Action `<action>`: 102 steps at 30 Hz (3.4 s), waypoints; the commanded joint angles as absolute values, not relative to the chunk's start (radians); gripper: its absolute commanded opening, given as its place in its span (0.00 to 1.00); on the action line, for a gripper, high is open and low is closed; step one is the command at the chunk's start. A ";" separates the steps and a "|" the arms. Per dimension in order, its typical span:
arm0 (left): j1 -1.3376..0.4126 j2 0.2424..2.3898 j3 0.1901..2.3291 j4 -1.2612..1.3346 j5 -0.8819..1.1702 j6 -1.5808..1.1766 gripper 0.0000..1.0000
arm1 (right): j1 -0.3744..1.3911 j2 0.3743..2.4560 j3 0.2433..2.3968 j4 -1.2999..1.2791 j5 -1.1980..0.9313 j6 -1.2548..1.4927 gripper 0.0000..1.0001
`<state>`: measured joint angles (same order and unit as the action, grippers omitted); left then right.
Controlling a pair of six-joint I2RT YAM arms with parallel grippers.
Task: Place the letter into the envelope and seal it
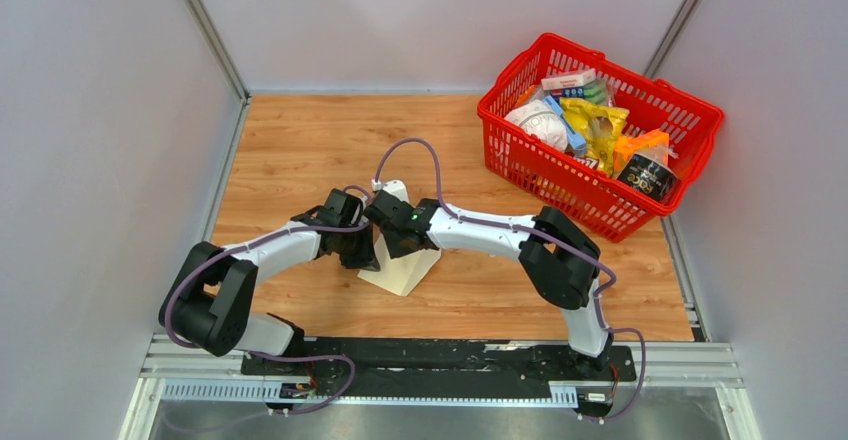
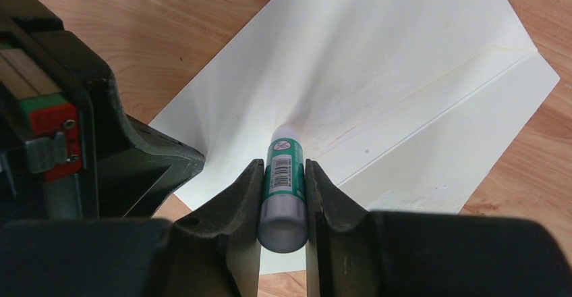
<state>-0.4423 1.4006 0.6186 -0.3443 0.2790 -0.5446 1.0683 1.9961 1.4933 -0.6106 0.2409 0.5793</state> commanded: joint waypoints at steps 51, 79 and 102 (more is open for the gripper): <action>-0.449 1.370 0.778 -0.411 0.275 -0.465 0.00 | 0.804 1.611 1.320 -0.770 0.143 0.557 0.00; -0.448 1.651 0.965 -0.456 0.206 -0.453 0.00 | 0.796 1.686 1.212 -0.765 -0.164 0.505 0.00; -0.448 1.670 0.960 -0.451 0.230 -0.433 0.00 | 0.793 1.879 1.448 -0.793 -0.222 0.497 0.00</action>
<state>-0.4454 1.6608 0.9360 -0.4534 0.2104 -0.4576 0.7952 1.8347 1.3785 -0.7956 -0.1864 0.5068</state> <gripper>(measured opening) 0.006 0.258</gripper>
